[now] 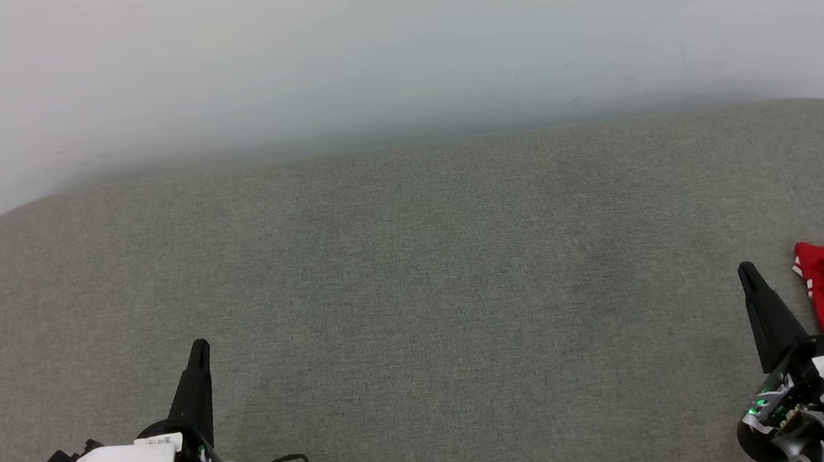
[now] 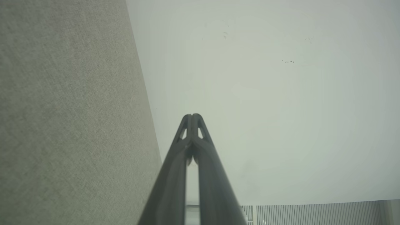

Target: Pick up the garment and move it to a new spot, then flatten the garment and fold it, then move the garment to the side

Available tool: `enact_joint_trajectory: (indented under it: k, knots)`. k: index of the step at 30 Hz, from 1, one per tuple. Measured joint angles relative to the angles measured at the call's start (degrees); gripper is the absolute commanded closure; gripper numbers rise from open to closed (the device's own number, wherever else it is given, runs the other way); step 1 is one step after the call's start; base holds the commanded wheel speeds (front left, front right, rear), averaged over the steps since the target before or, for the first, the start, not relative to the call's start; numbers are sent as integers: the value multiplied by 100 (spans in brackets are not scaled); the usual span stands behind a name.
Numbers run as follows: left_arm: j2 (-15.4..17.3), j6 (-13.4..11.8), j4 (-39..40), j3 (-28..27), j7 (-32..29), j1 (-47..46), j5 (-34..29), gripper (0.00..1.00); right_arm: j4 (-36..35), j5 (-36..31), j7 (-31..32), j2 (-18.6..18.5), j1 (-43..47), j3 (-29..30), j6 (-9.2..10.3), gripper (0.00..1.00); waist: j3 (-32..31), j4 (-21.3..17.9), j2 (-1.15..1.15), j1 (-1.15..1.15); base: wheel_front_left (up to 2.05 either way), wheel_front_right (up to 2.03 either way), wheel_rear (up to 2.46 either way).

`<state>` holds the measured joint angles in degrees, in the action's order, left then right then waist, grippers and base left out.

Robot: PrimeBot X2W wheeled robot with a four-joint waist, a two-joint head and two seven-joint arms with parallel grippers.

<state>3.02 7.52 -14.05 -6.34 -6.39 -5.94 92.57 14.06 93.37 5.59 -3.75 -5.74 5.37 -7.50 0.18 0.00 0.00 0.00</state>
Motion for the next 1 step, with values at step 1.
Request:
enact_joint_trajectory:
  k: [1]
  knots:
    - [0, -1, 0, -1, 0, -1, -1, 100, 0, -4, 1, 1, 0, 2, 0, 100, 0, 0, 0, 0, 0, 0, 0]
